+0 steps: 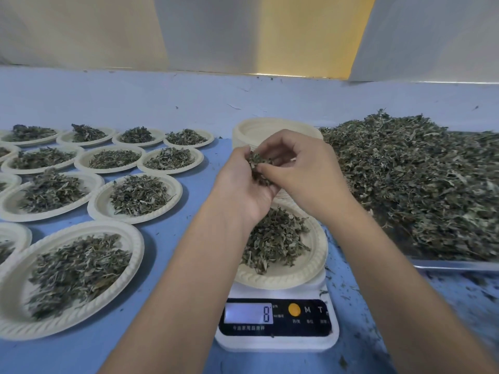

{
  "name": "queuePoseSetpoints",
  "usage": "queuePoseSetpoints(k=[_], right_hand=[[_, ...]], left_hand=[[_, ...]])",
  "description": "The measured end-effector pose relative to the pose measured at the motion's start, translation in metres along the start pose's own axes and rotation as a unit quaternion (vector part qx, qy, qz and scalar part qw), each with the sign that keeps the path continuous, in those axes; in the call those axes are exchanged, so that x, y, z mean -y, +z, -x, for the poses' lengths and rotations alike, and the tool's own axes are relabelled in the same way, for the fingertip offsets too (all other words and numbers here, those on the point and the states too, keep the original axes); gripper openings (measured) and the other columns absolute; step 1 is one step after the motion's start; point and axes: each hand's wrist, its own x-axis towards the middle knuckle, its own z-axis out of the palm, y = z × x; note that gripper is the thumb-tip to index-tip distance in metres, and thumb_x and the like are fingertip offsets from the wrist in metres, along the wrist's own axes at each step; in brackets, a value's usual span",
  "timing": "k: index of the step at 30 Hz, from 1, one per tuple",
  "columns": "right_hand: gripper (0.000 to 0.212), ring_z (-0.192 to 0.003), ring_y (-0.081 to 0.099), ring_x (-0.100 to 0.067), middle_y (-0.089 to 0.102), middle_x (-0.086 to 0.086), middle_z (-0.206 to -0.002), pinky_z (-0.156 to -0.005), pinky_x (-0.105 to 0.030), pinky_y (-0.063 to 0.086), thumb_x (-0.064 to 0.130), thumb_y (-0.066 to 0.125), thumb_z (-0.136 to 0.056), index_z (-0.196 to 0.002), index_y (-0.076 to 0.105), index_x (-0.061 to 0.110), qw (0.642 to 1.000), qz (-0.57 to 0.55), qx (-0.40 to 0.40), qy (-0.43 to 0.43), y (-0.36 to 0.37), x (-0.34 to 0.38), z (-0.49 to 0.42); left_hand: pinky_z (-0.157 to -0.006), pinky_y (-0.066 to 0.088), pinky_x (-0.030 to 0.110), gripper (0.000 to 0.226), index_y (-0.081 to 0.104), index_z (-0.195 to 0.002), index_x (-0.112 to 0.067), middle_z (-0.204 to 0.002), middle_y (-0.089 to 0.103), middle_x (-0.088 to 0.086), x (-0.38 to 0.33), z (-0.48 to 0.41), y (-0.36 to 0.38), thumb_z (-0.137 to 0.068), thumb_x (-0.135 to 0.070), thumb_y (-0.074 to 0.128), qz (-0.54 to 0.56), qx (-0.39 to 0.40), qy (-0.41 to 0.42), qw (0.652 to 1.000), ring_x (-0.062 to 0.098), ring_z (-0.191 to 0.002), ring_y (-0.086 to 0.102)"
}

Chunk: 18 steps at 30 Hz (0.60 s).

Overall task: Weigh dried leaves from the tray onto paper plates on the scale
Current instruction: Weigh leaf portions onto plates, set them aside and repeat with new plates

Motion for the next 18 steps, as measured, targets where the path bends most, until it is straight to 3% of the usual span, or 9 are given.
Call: queuePoseSetpoints(k=[2, 6, 8, 11, 14, 16, 18], right_hand=[[0.023, -0.063, 0.057, 0.008, 0.065, 0.016, -0.069, -0.063, -0.005, 0.041, 0.003, 0.074, -0.073, -0.078, 0.067, 0.025, 0.999, 0.031, 0.012, -0.017, 0.001, 0.001, 0.001], [0.008, -0.091, 0.056, -0.008, 0.068, 0.011, -0.084, -0.078, -0.022, 0.046, 0.021, 0.074, -0.076, -0.082, 0.073, 0.026, 0.996, 0.079, 0.033, -0.025, 0.002, 0.002, 0.001], [0.008, -0.095, 0.053, -0.007, 0.065, 0.010, -0.094, -0.079, -0.018, 0.043, 0.023, 0.073, -0.078, -0.084, 0.074, 0.028, 0.998, 0.058, 0.023, -0.023, 0.001, 0.001, 0.001], [0.009, -0.074, 0.053, 0.003, 0.064, 0.012, -0.093, -0.069, -0.010, 0.043, 0.020, 0.071, -0.081, -0.083, 0.075, 0.028, 1.000, -0.018, 0.006, 0.014, -0.004, 0.000, -0.001], [0.012, -0.057, 0.049, 0.007, 0.063, 0.018, -0.066, -0.060, -0.011, 0.040, 0.017, 0.070, -0.082, -0.075, 0.073, 0.026, 0.998, -0.021, 0.029, 0.059, -0.009, -0.007, -0.003], [0.010, -0.057, 0.049, 0.008, 0.061, 0.020, -0.059, -0.061, -0.011, 0.041, 0.019, 0.071, -0.082, -0.075, 0.072, 0.025, 0.994, -0.002, 0.064, 0.086, -0.011, -0.011, -0.004], [0.008, -0.064, 0.053, 0.004, 0.064, 0.017, -0.064, -0.067, -0.016, 0.044, 0.019, 0.070, -0.082, -0.077, 0.073, 0.023, 0.990, 0.009, 0.095, 0.102, -0.012, -0.014, -0.003]], left_hand=[[-0.048, 0.055, 0.030, 0.033, 0.053, -0.094, 0.001, -0.083, 0.060, 0.017, -0.001, 0.000, 0.000, -0.102, -0.020, 0.028, 0.026, -0.006, -0.012, 1.000, 0.025, -0.072, 0.060], [-0.042, 0.052, 0.030, 0.028, 0.051, -0.088, 0.003, -0.076, 0.057, 0.017, -0.004, -0.003, -0.004, -0.101, -0.015, 0.034, 0.042, -0.049, -0.011, 0.998, 0.023, -0.067, 0.058], [-0.046, 0.054, 0.033, 0.025, 0.053, -0.090, 0.003, -0.076, 0.060, 0.017, -0.006, -0.003, -0.006, -0.100, -0.013, 0.037, 0.046, -0.059, -0.006, 0.997, 0.023, -0.067, 0.060], [-0.070, 0.055, 0.030, 0.023, 0.054, -0.094, 0.003, -0.082, 0.060, 0.015, -0.011, -0.005, -0.010, -0.100, -0.014, 0.040, 0.062, -0.074, 0.017, 0.995, 0.021, -0.068, 0.062], [-0.087, 0.049, 0.028, 0.032, 0.052, -0.079, -0.001, -0.084, 0.055, 0.011, -0.017, -0.006, -0.016, -0.102, -0.016, 0.035, 0.080, -0.076, 0.037, 0.993, 0.020, -0.077, 0.057], [-0.091, 0.047, 0.027, 0.034, 0.052, -0.078, -0.002, -0.082, 0.056, 0.010, -0.020, -0.007, -0.019, -0.102, -0.018, 0.034, 0.069, -0.091, 0.043, 0.993, 0.020, -0.077, 0.056], [-0.087, 0.049, 0.026, 0.035, 0.053, -0.078, -0.003, -0.081, 0.057, 0.010, -0.023, -0.007, -0.021, -0.102, -0.019, 0.034, 0.060, -0.103, 0.046, 0.992, 0.020, -0.074, 0.056]])
